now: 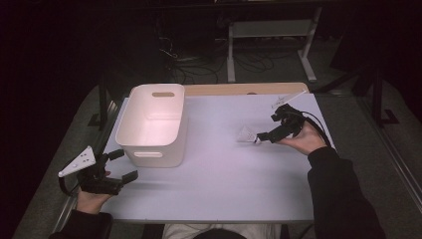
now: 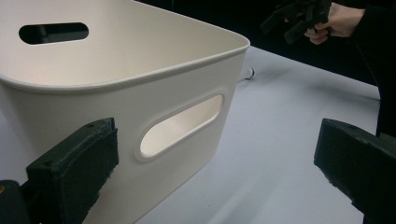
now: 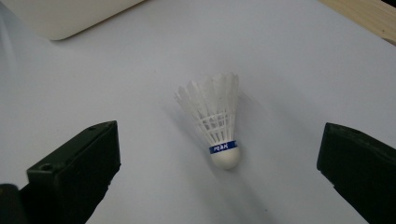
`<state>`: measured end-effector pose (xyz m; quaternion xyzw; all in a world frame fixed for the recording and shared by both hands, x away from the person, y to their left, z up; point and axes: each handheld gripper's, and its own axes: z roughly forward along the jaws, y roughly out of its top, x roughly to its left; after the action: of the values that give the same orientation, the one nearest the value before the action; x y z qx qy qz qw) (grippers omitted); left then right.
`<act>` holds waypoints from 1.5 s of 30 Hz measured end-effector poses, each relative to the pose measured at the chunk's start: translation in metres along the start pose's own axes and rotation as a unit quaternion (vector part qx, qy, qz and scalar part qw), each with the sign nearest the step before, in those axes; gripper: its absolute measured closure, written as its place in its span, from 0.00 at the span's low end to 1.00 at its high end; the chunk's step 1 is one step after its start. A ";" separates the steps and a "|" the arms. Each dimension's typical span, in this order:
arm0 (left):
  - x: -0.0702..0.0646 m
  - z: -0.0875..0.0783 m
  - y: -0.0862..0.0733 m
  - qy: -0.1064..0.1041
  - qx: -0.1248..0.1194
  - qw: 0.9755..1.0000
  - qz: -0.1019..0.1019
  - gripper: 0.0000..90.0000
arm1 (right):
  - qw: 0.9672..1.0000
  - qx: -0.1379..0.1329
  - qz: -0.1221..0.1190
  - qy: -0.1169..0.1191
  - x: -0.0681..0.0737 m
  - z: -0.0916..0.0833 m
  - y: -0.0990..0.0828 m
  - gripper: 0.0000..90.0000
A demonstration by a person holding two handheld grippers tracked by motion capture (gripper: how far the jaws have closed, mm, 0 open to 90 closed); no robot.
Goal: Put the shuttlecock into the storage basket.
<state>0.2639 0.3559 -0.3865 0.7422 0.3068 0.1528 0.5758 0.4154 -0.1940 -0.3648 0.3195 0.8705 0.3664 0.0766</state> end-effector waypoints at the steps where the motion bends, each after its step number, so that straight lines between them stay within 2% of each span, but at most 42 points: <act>1: 0.000 0.000 0.000 0.000 0.000 1.000 0.000 0.00 | 1.000 0.000 0.000 0.000 0.000 0.000 0.000 0.00; 21: 0.000 0.000 0.000 -0.001 0.001 1.000 -0.001 0.00 | 1.000 0.024 -0.008 0.011 -0.009 0.017 0.009 0.00; 31: 0.000 0.000 0.000 0.000 0.003 1.000 0.000 0.00 | 0.999 0.032 -0.010 0.015 -0.018 0.028 0.005 0.00; 39: 0.000 0.000 0.000 0.001 0.003 1.000 0.000 0.00 | 0.999 0.037 -0.003 0.015 -0.025 0.035 0.002 0.00; 45: 0.000 0.000 -0.001 0.000 0.003 1.000 0.000 0.00 | 0.999 0.041 -0.011 0.015 -0.027 0.040 -0.001 0.00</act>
<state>0.2638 0.3564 -0.3870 0.7441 0.3077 0.1516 0.5733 0.4511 -0.1877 -0.3966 0.3075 0.8893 0.3341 0.0544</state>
